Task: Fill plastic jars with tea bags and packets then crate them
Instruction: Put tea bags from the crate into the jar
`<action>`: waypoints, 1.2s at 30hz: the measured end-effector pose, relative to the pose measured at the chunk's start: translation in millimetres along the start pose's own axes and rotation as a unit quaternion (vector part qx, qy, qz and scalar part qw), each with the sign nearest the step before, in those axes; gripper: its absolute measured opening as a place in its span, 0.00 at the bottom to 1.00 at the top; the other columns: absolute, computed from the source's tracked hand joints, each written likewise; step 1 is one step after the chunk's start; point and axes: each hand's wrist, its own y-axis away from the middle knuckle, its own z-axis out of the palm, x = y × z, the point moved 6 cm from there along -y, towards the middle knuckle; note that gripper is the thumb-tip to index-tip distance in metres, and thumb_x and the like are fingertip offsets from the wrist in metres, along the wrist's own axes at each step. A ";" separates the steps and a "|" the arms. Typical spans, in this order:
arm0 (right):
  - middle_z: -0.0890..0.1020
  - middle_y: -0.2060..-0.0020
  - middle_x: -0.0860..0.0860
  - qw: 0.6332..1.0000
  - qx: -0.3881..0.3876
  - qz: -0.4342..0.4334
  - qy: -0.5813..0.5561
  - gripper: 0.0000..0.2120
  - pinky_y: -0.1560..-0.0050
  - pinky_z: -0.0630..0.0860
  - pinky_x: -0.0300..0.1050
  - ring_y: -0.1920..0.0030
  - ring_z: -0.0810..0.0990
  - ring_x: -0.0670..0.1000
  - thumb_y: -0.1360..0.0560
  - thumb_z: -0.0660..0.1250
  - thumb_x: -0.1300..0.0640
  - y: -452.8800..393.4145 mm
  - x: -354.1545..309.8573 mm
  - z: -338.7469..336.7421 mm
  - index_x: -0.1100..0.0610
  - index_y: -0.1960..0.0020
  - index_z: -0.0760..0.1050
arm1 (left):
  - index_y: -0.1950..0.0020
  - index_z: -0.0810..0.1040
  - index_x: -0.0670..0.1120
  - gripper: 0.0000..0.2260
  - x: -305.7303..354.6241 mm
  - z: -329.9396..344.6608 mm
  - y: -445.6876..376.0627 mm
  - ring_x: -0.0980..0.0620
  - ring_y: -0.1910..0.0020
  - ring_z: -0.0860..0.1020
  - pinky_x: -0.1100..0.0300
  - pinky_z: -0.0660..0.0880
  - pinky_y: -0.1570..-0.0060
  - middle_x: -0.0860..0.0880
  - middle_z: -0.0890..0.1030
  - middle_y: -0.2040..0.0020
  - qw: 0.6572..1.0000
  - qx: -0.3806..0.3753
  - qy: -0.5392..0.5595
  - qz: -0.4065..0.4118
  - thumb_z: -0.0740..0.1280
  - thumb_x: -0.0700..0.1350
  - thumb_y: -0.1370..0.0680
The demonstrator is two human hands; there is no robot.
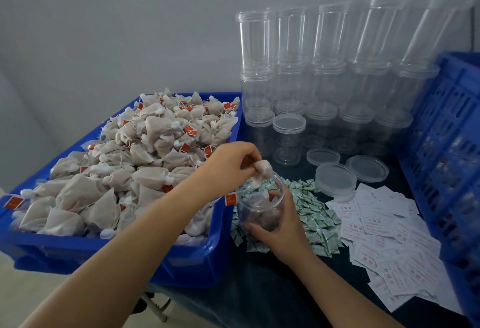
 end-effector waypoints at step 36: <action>0.72 0.31 0.46 0.999 -0.009 0.043 0.004 0.56 0.34 0.74 0.56 0.33 0.74 0.48 0.43 0.79 0.37 -0.2 8.9 3.5 0.42 0.22 0.53 | 0.49 0.77 0.42 0.08 3.7 82.8 -14.3 0.50 0.51 0.73 0.70 0.71 0.51 0.46 0.76 0.48 0.887 -0.428 -0.172 -0.029 0.58 0.39 0.21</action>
